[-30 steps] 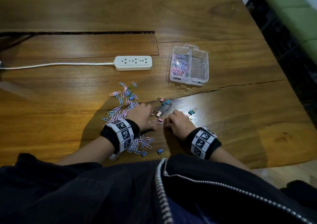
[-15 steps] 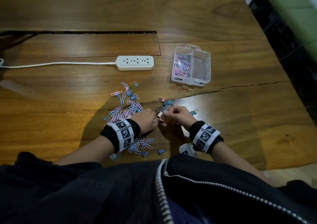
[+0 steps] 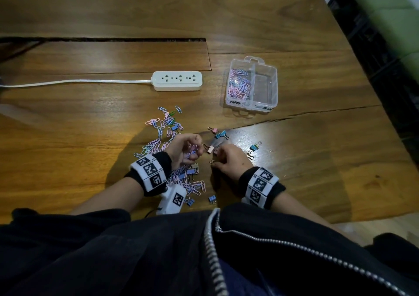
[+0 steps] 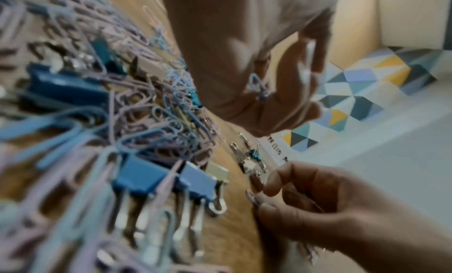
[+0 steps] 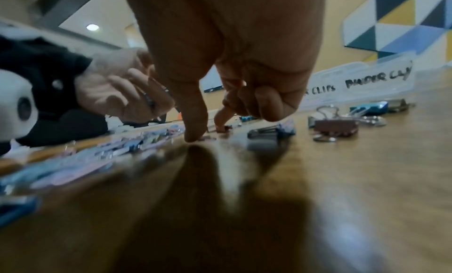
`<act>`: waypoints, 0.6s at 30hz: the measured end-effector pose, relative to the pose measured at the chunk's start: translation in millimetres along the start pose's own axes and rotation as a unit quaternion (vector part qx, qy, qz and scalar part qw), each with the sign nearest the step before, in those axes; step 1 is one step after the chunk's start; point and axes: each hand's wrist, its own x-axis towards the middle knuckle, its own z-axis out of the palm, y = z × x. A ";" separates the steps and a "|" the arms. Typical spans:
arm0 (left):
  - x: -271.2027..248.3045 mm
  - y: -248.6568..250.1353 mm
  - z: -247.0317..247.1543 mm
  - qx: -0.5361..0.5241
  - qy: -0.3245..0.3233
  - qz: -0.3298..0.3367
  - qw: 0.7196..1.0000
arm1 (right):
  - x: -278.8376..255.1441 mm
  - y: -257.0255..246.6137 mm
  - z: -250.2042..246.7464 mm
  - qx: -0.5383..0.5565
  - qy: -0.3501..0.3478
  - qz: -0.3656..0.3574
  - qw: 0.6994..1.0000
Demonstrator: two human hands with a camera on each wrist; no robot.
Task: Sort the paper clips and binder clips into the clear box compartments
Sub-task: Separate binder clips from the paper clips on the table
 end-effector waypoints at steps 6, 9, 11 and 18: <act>-5.2 -5.0 -1.4 0.400 0.053 -0.008 0.915 | 0.3 1.5 5.5 -0.056 -0.036 -0.030 0.997; -10.3 -6.8 -5.9 0.607 0.041 0.016 0.793 | 0.7 1.7 3.1 -0.046 -0.072 -0.031 0.996; -12.1 -7.5 -6.5 0.696 0.042 0.021 0.716 | -0.1 0.8 0.0 0.005 -0.079 -0.014 0.997; -9.9 -10.2 -1.6 0.712 0.051 -0.007 0.700 | -2.6 1.2 -16.5 0.382 -0.099 0.049 0.918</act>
